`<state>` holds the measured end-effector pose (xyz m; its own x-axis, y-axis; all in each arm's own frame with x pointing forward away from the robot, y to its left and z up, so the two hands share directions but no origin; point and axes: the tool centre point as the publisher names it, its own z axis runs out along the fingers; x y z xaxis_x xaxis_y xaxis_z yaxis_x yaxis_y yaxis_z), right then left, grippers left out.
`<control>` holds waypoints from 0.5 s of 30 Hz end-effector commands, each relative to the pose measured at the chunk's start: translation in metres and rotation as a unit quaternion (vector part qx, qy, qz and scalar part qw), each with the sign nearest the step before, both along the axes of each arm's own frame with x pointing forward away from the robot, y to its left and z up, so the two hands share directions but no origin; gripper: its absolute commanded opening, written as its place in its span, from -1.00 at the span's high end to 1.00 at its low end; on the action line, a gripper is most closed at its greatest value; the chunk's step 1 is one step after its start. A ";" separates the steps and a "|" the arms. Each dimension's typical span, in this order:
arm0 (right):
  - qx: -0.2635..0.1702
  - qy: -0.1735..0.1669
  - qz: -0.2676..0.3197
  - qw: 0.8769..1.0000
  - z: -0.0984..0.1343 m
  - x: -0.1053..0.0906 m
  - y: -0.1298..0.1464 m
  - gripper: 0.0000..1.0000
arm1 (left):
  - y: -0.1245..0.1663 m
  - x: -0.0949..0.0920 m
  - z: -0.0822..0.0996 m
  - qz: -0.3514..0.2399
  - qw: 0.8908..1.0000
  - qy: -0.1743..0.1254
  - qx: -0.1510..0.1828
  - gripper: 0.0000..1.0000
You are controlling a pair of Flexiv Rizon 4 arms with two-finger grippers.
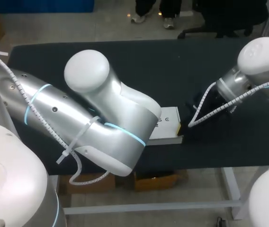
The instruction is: Assemble the packaging by folding the flat box into shape, placing the metal phone stand inside, and closing the box properly
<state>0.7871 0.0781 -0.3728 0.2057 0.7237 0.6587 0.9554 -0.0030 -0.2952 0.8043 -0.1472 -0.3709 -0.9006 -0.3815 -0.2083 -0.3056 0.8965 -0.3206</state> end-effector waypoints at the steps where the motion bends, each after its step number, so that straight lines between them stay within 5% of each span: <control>1: 0.002 0.011 0.002 1.000 -0.009 0.006 0.001 1.00 | -0.003 0.005 -0.006 0.001 1.000 0.010 0.005 1.00; 9: 0.008 0.021 -0.002 1.000 -0.017 0.008 -0.004 1.00 | 0.000 0.002 -0.005 0.005 1.000 0.014 0.004 1.00; 15: 0.027 -0.006 -0.003 1.000 -0.002 0.004 -0.008 1.00 | -0.002 -0.004 0.009 0.007 1.000 0.000 0.005 1.00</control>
<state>0.7960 0.0753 -0.3797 0.2078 0.6998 0.6834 0.9553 0.0049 -0.2955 0.8068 -0.1470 -0.3677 -0.8977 -0.3906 -0.2041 -0.3181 0.8948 -0.3133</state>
